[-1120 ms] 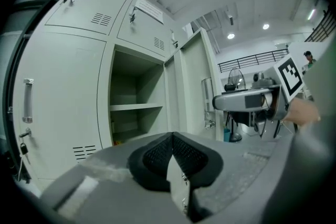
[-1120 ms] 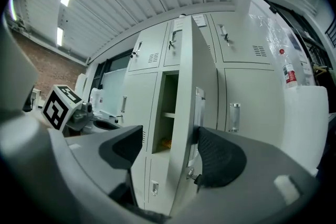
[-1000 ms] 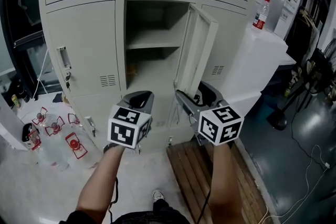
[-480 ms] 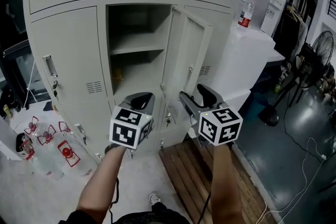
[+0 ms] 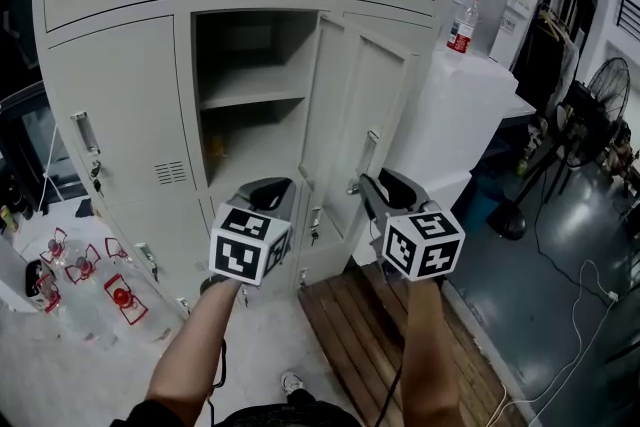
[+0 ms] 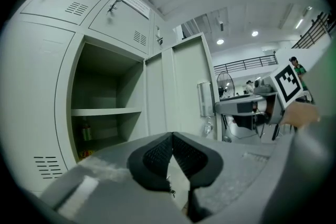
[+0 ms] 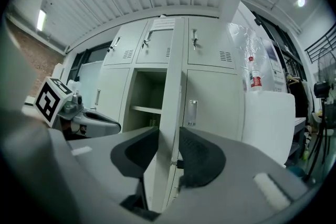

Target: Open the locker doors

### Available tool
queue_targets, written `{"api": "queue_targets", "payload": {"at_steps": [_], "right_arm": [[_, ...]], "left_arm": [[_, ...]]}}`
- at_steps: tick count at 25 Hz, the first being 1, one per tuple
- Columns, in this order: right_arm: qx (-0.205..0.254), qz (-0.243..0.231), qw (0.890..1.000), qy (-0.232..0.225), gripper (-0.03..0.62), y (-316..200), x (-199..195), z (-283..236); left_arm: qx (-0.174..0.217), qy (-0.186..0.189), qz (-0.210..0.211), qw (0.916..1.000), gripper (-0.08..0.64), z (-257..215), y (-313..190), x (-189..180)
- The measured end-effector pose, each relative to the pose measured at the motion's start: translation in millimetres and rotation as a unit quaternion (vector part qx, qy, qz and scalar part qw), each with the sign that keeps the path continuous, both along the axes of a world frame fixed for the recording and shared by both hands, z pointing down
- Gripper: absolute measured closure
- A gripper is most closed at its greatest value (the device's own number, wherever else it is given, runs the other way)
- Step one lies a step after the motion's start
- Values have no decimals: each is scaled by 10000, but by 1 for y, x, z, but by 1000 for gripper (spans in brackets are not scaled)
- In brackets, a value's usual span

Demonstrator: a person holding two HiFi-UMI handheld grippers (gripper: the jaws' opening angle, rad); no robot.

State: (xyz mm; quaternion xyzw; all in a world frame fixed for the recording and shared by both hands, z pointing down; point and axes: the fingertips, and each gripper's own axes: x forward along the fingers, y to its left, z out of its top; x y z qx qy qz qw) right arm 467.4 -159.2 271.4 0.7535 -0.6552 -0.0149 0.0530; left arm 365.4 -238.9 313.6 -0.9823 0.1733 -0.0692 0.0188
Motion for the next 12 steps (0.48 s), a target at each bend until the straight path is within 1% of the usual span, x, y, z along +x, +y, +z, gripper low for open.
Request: {"api": "queue_targets", "payload": {"at_steps": [3, 8, 12], "right_arm": [[12, 137, 9999, -23, 492, 2, 11, -1], [60, 358, 9992, -159, 499, 6, 40, 0], [49, 476, 9986, -238, 502, 7, 65, 0]], "left_arm": [[8, -8, 29, 10000, 560, 0, -1, 4], [26, 36, 65, 10000, 560, -4, -6, 15], [50, 60, 157, 9998, 560, -7, -6, 30]]}}
